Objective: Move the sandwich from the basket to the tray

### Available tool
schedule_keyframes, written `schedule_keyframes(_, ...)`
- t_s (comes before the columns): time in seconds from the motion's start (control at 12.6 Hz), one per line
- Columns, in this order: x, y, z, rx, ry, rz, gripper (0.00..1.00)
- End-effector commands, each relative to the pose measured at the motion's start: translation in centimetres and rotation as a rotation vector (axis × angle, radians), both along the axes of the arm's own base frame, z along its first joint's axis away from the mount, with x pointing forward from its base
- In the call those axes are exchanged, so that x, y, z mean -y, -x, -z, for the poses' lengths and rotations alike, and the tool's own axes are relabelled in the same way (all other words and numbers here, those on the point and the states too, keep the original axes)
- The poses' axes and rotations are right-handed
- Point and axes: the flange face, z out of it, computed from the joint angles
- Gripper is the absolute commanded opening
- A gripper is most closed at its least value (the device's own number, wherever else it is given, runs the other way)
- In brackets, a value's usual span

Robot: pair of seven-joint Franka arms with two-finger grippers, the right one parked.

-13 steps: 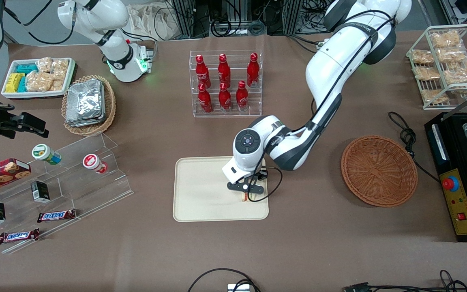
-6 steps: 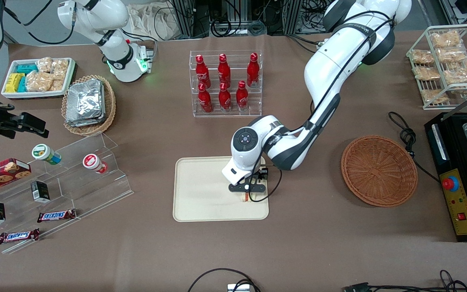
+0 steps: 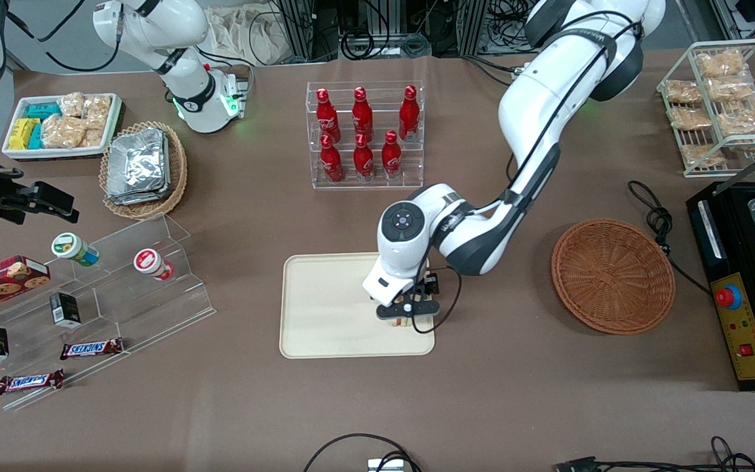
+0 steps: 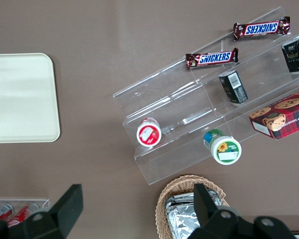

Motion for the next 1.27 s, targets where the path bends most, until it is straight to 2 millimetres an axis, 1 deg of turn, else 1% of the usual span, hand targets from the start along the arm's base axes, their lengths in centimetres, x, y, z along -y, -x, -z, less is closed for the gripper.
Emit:
schedule_keyframes(0.0,-4.0,-1.5,-6.3,0.028,-0.048,-0.077,1.0)
schedule_keyframes(0.08,-5.1,-1.7,-8.8,0.038,-0.059,-0.091,1.0)
schedule_keyframes(0.24,-9.8,-3.3,-13.8,0.062,-0.071,-0.168,1.0)
schedule_keyframes(0.32,-11.7,-3.7,-16.1,0.08,-0.074,-0.194,1.0)
schedule_keyframes(0.4,-13.2,-3.9,-17.8,0.089,-0.077,-0.209,1.0)
schedule_keyframes(0.48,-15.0,-4.2,-19.1,0.074,-0.076,-0.216,1.0)
schedule_keyframes(0.64,-18.9,-4.5,-22.4,0.04,-0.049,-0.183,1.0)
schedule_keyframes(0.72,-21.3,-4.6,-23.7,0.014,-0.046,-0.166,1.0)
schedule_keyframes(0.79,-23.5,-4.4,-25.0,-0.013,-0.055,-0.137,1.0)
schedule_keyframes(0.87,-25.2,-4.1,-26.1,-0.041,-0.047,-0.109,1.0)
schedule_keyframes(0.95,-26.8,-3.7,-27.4,-0.058,-0.036,-0.099,1.0)
schedule_keyframes(1.03,-28.0,-3.2,-28.5,-0.073,-0.039,-0.086,1.0)
schedule_keyframes(1.19,-29.5,-2.4,-30.0,-0.095,-0.046,-0.055,1.0)
